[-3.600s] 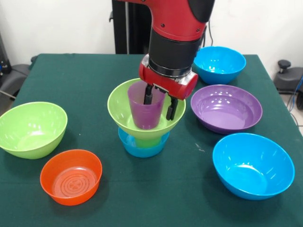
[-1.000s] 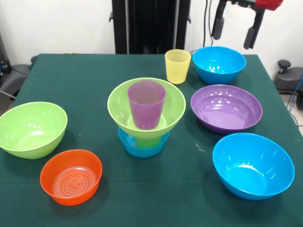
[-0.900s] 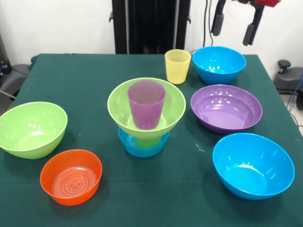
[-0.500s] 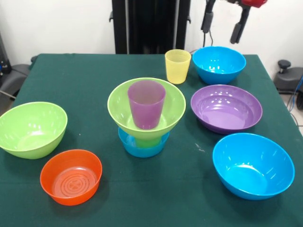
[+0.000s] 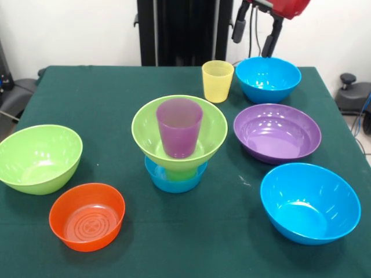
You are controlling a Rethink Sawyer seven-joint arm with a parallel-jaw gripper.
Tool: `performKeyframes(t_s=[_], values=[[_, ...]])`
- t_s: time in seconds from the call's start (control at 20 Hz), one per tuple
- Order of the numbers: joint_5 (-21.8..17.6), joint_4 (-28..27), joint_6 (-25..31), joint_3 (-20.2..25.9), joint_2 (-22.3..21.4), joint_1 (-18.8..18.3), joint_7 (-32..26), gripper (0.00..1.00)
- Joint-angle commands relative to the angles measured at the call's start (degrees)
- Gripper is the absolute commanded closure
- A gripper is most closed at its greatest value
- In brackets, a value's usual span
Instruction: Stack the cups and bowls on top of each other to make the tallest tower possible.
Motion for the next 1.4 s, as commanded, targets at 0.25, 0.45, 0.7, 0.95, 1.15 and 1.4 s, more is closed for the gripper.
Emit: performKeyframes(t_s=[0.25,0.45,0.7,0.95,1.15,1.4], values=[[3.0,8.3,-5.1,-2.2,3.5,4.2,17.4,0.0],[4.3,8.7,-4.7,-3.1,3.8,5.7,19.4,0.0],[6.2,10.3,-12.8,-2.7,7.7,6.5,21.7,0.0],[7.6,10.4,-16.4,-1.8,9.2,6.1,19.8,0.0],[8.0,10.7,-18.4,0.7,8.9,4.4,14.8,0.0],[8.5,10.4,-19.3,1.6,9.9,4.6,14.3,0.0]])
